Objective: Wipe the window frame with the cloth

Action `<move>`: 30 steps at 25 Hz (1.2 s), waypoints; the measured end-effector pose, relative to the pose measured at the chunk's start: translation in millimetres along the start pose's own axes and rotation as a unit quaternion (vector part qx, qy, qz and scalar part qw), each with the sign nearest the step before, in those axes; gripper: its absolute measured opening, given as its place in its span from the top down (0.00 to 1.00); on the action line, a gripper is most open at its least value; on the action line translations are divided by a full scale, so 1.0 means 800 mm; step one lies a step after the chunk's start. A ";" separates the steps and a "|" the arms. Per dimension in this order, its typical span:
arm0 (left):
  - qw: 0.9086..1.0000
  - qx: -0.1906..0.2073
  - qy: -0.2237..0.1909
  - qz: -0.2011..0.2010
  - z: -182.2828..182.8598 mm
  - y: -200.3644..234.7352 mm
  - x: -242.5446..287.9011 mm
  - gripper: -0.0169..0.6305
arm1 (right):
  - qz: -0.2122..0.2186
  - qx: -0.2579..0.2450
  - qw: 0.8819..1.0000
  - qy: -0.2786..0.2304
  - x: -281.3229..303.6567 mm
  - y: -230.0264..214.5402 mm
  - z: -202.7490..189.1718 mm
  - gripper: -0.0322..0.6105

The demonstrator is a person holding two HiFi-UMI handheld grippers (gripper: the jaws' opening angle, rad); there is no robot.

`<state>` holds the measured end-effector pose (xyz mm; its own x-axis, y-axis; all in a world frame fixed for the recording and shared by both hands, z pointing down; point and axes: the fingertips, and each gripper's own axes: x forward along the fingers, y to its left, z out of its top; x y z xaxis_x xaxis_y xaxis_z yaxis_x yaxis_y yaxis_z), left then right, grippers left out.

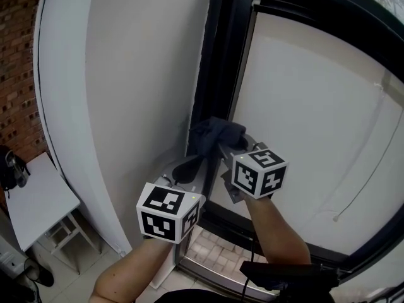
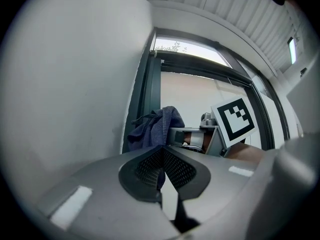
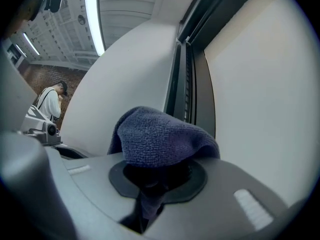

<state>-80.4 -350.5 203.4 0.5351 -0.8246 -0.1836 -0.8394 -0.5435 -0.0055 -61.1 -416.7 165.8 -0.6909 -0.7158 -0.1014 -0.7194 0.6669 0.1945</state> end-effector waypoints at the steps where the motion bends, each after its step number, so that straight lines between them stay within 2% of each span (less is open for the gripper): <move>1: 1.000 0.007 -0.003 -0.003 0.008 -0.003 0.002 0.98 | 0.000 -0.005 1.000 -0.005 0.001 -0.001 0.010 0.87; 4: 1.000 0.024 -0.014 -0.011 0.029 -0.011 0.005 0.98 | -0.002 -0.020 1.000 -0.015 0.002 -0.004 0.035 0.87; 9: 0.999 0.028 -0.037 -0.005 0.065 -0.006 0.010 0.98 | 0.001 -0.042 0.999 -0.027 0.005 -0.011 0.071 0.87; 12: 0.997 0.059 -0.045 0.003 0.083 -0.007 0.009 0.98 | -0.004 -0.072 0.997 -0.035 0.007 -0.012 0.088 0.87; 14: 0.997 0.063 -0.050 -0.002 0.092 -0.010 0.010 0.98 | -0.004 -0.086 0.995 -0.040 0.008 -0.012 0.100 0.87; 18: 0.996 0.069 -0.063 -0.004 0.111 -0.006 0.019 0.98 | -0.002 -0.080 0.994 -0.070 0.009 -0.022 0.142 0.87; 30: 0.994 0.082 -0.075 -0.007 0.142 -0.003 0.047 0.98 | -0.028 -0.110 0.984 -0.137 0.011 -0.044 0.264 0.87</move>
<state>-68.9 -362.6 85.0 0.5377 -0.7771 -0.3271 -0.8423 -0.5124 -0.1672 -56.9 -403.1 -47.7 -0.6651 -0.6480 -0.3710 -0.7452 0.5445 0.3850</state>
